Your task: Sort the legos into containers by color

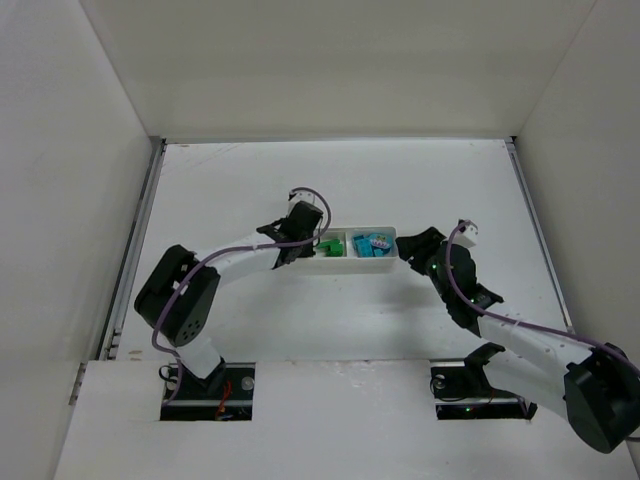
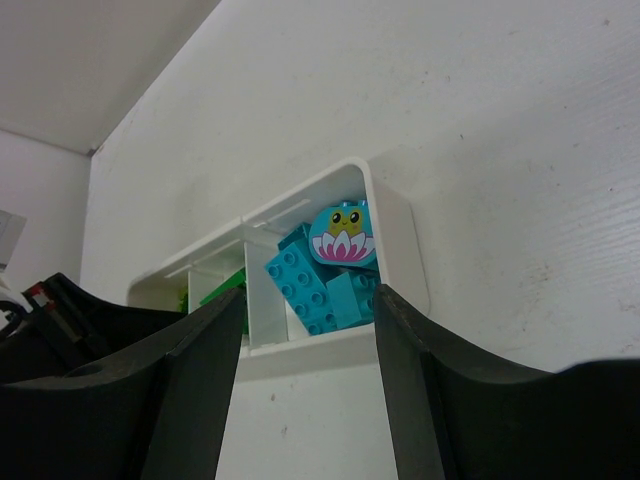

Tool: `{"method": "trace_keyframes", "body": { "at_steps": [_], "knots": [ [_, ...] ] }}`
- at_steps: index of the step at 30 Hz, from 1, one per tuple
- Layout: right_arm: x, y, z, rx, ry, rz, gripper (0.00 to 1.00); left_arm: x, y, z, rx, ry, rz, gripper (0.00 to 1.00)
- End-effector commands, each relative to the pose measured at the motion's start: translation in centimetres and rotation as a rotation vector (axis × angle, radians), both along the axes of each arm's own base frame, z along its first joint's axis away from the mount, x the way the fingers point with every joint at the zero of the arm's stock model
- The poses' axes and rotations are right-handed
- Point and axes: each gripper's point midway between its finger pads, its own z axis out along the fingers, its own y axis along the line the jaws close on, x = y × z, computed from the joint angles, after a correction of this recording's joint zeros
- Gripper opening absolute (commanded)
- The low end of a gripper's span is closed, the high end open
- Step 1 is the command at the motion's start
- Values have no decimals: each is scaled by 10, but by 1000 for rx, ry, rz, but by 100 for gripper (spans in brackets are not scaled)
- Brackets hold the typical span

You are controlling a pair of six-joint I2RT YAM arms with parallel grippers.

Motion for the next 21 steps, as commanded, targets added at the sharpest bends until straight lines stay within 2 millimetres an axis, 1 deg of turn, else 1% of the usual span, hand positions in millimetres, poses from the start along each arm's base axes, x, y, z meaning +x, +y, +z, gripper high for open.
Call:
{"method": "trace_keyframes", "body": {
  "at_steps": [1,5,12,15,21],
  "knots": [
    [5,8,19,38,-57,13,60,8,4,40,-25,-113,21,2],
    [6,9,17,35,-50,13,60,7,8,55,-36,-151,33,2],
    [6,12,16,37,-48,18,60,5,12,65,-50,-174,42,2],
    [6,12,16,37,-48,18,60,2,4,71,-81,-180,27,2],
    [6,12,15,36,-47,18,60,1,-28,82,-153,-189,-17,4]
  ]
}}
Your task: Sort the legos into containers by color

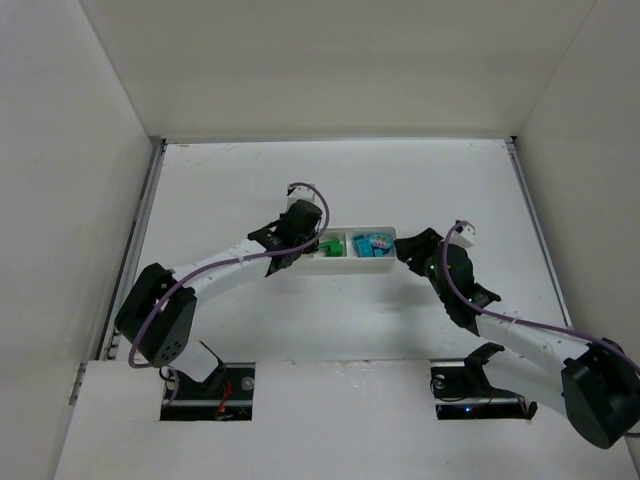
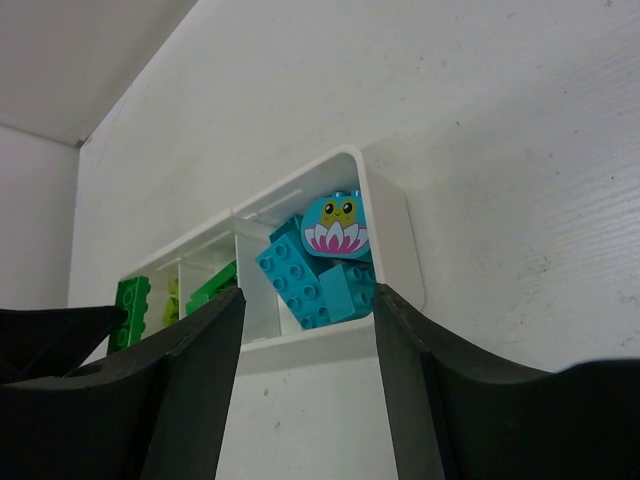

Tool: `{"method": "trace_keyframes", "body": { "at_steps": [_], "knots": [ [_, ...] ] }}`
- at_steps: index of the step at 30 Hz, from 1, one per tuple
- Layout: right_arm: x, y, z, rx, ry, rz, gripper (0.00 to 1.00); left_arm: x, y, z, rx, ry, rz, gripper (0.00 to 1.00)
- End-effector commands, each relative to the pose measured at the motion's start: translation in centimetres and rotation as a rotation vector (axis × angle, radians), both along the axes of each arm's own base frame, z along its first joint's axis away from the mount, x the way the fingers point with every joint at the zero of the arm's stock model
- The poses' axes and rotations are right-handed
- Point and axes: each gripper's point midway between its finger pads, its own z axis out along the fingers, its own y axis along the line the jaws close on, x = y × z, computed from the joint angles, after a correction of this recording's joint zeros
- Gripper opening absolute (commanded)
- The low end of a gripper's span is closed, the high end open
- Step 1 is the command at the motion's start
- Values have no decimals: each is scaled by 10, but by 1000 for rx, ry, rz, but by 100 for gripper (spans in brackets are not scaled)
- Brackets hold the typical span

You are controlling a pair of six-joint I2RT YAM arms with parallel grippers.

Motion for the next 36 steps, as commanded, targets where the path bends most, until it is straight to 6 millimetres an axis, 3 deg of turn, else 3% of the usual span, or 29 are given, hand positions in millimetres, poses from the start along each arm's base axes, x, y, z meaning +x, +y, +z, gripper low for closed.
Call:
{"method": "trace_keyframes", "body": {
  "at_steps": [1,15,21,29,33,36],
  "knots": [
    [7,9,24,46,-70,11,60,7,-25,29,-89,-61,-22,4],
    [5,8,25,50,-75,14,60,21,-58,13,-138,-52,-69,7],
    [5,11,23,48,-68,20,60,20,-61,17,-148,-61,-81,20],
    [5,12,25,53,-74,22,60,20,-53,30,-160,-86,-64,26],
    [5,11,26,56,-81,20,60,15,-46,50,-191,-129,-54,29],
    [4,10,26,56,-82,20,59,13,-27,68,-209,-175,-13,35]
  ]
}}
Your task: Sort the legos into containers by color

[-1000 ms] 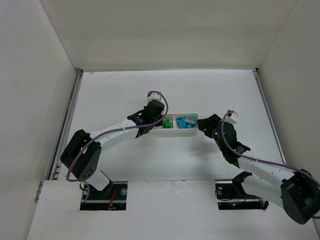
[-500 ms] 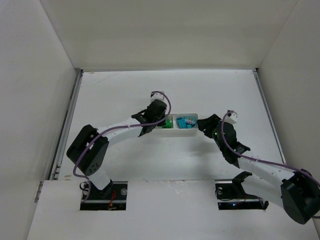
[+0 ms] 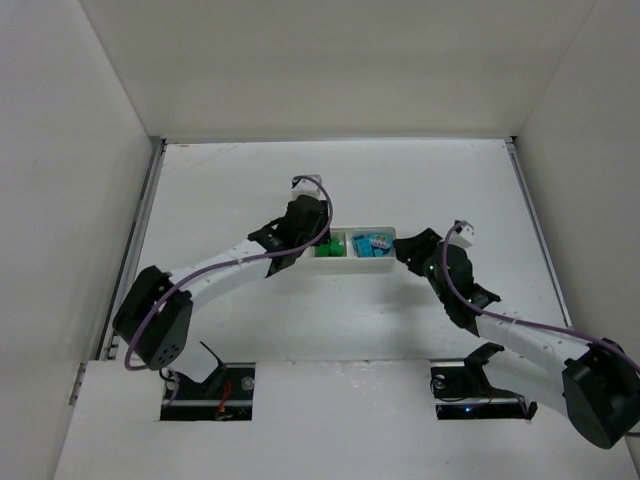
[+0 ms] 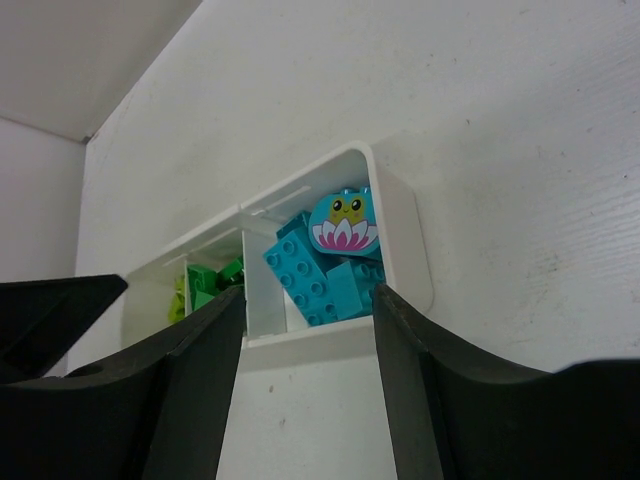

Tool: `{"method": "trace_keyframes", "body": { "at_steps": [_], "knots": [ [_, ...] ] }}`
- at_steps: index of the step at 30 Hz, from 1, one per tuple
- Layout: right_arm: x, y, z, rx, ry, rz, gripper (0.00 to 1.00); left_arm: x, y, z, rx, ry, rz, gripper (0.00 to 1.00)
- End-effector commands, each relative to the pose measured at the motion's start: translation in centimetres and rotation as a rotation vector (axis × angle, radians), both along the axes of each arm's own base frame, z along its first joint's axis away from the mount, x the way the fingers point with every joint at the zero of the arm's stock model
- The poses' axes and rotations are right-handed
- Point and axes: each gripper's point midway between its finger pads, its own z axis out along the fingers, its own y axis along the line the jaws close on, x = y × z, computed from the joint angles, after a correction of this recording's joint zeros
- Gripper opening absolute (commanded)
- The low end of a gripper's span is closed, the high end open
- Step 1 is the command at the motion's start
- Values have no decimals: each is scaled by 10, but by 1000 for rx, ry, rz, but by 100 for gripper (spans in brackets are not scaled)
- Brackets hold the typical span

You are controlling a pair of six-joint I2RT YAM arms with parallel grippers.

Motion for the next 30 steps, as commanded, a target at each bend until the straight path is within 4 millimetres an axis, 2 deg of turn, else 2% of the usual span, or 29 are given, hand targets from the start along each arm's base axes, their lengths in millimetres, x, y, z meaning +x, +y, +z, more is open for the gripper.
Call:
{"method": "trace_keyframes", "body": {
  "at_steps": [1,5,7,8,9,14,20,25,28,30],
  "knots": [
    [4,6,25,53,-78,9,58,2,23,53,-90,-125,76,39],
    [2,3,30,63,-95,4,47,-4,70,71,-145,-182,202,53],
    [0,2,30,65,-99,3,44,-9,99,70,-178,-196,294,65],
    [-1,2,31,67,-104,2,44,-11,113,67,-195,-198,339,77],
    [-1,0,33,69,-109,-3,44,-14,128,63,-215,-198,390,100],
    [-2,-10,35,74,-125,-33,51,-36,197,26,-264,-143,637,100],
    [-2,-32,36,74,-141,-102,61,-64,248,-30,-287,-16,846,100],
    [-3,-50,36,74,-153,-156,62,-73,262,-59,-310,90,915,100],
    [-4,-61,34,77,-156,-194,64,-74,262,-63,-303,106,913,100],
    [-4,-70,33,80,-158,-221,66,-72,260,-56,-309,80,895,100]
  ]
}}
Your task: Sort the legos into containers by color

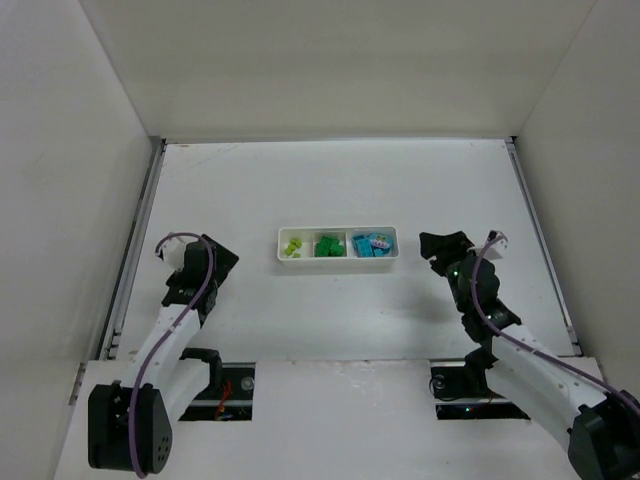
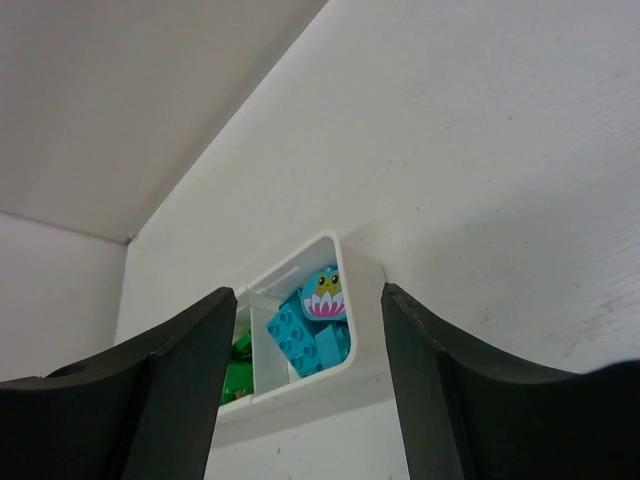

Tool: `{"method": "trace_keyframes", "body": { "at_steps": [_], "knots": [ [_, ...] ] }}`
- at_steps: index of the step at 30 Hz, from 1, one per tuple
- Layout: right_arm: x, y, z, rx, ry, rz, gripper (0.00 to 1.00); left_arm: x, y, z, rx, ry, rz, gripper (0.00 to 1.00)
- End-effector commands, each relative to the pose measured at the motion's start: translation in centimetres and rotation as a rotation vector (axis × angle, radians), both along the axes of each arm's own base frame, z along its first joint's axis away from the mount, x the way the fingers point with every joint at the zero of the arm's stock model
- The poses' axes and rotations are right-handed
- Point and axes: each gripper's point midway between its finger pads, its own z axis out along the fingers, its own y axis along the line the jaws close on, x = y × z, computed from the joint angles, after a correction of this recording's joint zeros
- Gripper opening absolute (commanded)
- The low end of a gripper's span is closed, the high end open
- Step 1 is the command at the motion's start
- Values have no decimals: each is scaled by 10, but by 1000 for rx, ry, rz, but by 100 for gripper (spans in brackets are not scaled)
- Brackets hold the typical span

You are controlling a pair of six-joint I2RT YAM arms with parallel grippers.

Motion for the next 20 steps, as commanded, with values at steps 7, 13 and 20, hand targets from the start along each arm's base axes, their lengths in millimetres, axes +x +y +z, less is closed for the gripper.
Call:
{"method": "trace_keyframes", "body": {
  "at_steps": [7,13,20],
  "knots": [
    [0,-44,1,-4,-23,-162,72,7,-14,15,-1,-47,-73,100],
    [-3,-64,-4,-13,-21,-241,74,8,-22,14,5,-50,-109,100],
    [-1,-69,-11,-29,6,-265,74,8,-31,22,1,-59,-145,100]
  ]
}}
